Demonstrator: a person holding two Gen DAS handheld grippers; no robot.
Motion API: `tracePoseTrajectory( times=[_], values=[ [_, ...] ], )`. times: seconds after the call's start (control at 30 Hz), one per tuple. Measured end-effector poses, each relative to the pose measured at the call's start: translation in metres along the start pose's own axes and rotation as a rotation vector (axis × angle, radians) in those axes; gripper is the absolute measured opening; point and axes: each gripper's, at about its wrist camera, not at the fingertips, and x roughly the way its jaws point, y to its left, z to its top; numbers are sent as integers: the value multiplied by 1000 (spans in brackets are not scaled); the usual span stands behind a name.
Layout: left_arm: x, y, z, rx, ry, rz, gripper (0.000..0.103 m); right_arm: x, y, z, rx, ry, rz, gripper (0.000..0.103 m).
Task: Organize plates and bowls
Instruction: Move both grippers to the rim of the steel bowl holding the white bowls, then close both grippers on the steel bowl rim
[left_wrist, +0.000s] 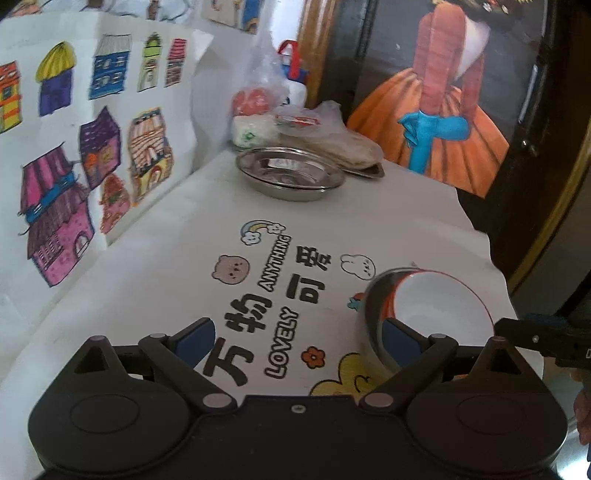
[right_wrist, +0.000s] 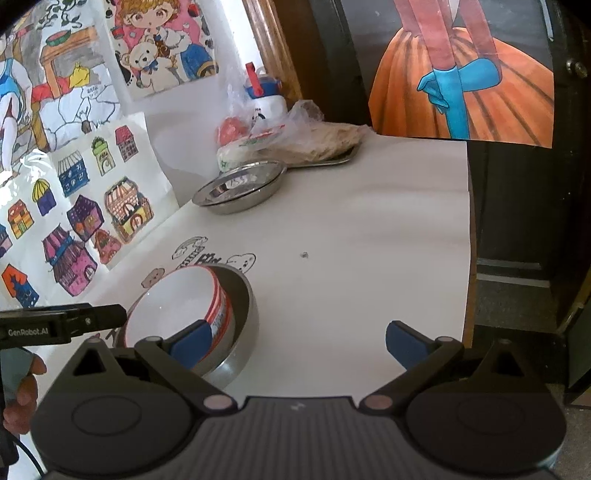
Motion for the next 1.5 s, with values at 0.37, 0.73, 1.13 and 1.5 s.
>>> tracePoseTrajectory(
  times=[0.37, 0.73, 1.13, 1.5],
  values=[
    [11, -2, 6, 17, 78, -5, 97, 7, 1, 1, -30, 53, 0, 95],
    [15, 8, 11, -77, 121, -106, 75, 10, 3, 5, -3, 86, 48, 77],
    [10, -7, 17, -69, 131, -130, 40, 11, 9, 10, 26, 130, 52, 63],
    [10, -10, 20, -89, 148, -173, 12, 16, 6, 14, 142, 167, 144, 22]
  ],
)
